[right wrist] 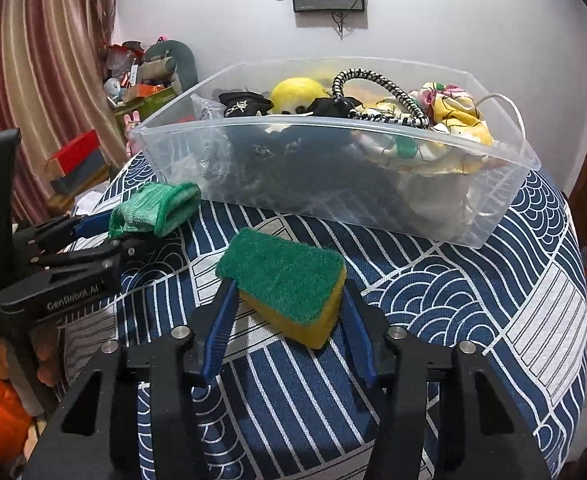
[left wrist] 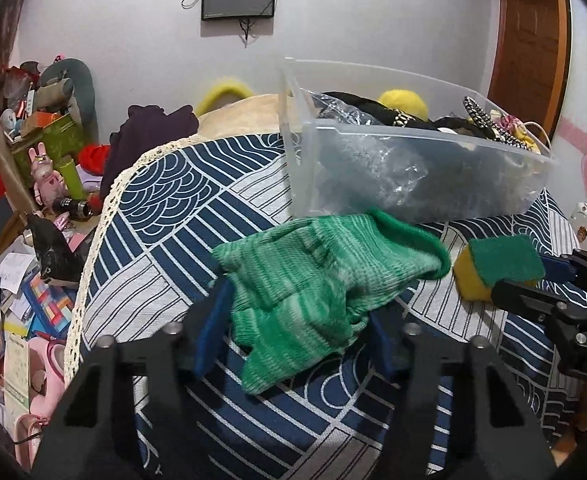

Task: Organize soft objects
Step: 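Grasp the green sponge with the right tool while the left tool grasps the green glove, then lower the sponge and glove into the box and open both tools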

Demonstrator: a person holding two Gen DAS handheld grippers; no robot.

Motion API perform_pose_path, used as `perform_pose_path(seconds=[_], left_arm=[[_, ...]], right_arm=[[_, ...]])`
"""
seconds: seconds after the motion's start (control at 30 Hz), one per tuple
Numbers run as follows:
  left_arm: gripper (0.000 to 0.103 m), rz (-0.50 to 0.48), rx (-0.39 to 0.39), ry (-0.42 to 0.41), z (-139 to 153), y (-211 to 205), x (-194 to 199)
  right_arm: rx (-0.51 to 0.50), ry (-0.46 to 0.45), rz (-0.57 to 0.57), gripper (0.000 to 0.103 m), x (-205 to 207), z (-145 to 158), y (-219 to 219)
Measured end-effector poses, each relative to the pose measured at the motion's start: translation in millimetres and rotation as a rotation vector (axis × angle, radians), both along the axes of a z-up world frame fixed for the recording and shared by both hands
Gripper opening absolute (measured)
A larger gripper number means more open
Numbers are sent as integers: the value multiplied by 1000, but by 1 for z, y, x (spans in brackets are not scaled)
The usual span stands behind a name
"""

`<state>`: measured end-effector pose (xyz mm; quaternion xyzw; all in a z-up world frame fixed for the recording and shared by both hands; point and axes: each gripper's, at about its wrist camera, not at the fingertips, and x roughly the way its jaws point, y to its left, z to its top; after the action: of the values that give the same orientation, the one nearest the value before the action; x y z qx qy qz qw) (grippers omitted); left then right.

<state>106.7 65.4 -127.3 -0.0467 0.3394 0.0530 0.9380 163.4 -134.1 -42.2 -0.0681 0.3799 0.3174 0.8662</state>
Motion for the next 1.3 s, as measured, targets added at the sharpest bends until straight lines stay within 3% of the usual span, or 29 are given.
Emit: perform_pose_path(seconds=[0.1, 0.13, 0.17, 0.57, 0.87, 1.1, 1.3], left_arm=[[37, 13, 4, -11, 1, 2, -3], [27, 16, 4, -19, 3, 3, -5], [25, 14, -2, -30, 5, 3, -8], [25, -86, 15, -133, 42, -22, -26], [25, -117, 35, -236, 87, -38, -27], [25, -101, 34, -304, 113, -41, -10], [25, -88, -8, -276, 111, -40, 23]], right_arm=[[12, -4, -7, 40, -1, 1, -5], [16, -10, -14, 40, -2, 2, -8], [21, -14, -18, 40, -3, 4, -9], [101, -146, -61, 39, -15, 46, -32], [141, -212, -111, 39, -4, 68, -46], [162, -253, -139, 39, 11, 81, -47], [160, -237, -159, 39, 27, 77, -41]])
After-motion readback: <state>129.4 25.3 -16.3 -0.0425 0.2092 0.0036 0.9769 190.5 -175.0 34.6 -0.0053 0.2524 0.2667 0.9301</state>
